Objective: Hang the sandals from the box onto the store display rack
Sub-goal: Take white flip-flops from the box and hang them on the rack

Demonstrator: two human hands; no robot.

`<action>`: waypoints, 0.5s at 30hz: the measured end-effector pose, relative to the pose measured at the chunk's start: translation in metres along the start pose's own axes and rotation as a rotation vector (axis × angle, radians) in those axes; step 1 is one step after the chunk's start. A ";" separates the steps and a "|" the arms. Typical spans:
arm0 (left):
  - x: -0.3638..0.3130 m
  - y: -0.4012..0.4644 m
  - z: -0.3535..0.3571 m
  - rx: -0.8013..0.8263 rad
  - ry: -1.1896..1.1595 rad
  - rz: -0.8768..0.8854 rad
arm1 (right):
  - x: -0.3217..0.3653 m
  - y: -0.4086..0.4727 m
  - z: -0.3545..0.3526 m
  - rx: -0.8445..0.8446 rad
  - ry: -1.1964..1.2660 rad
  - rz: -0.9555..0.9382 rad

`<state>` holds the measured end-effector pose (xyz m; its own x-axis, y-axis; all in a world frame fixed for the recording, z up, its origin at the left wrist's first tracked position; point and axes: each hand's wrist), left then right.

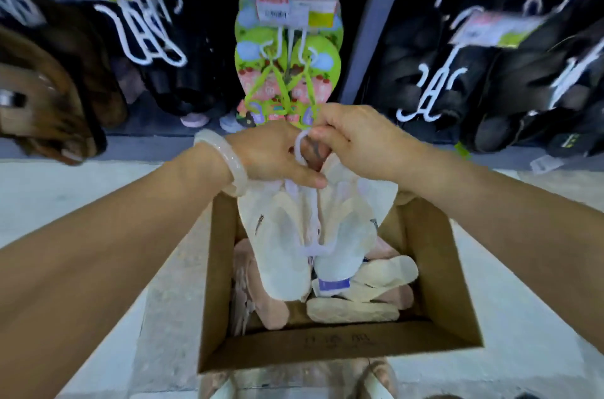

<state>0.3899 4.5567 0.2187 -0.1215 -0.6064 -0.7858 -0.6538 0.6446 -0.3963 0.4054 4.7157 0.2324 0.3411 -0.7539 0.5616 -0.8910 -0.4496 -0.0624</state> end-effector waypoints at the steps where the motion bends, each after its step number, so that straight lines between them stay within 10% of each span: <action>1: -0.022 -0.018 -0.016 -0.006 -0.012 0.016 | 0.020 0.000 -0.023 0.025 0.000 -0.011; 15: -0.262 -0.274 -0.239 -0.150 -0.382 0.124 | 0.334 -0.004 -0.346 -0.002 -0.061 -0.100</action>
<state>0.4223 4.4276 0.6472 0.0613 -0.2943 -0.9538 -0.7567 0.6095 -0.2366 0.4196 4.6318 0.7062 0.4459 -0.7331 0.5136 -0.8520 -0.5234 -0.0073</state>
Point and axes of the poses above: each hand's wrist, its own y-axis towards the middle knuckle, its own z-axis out of the palm, x = y × z
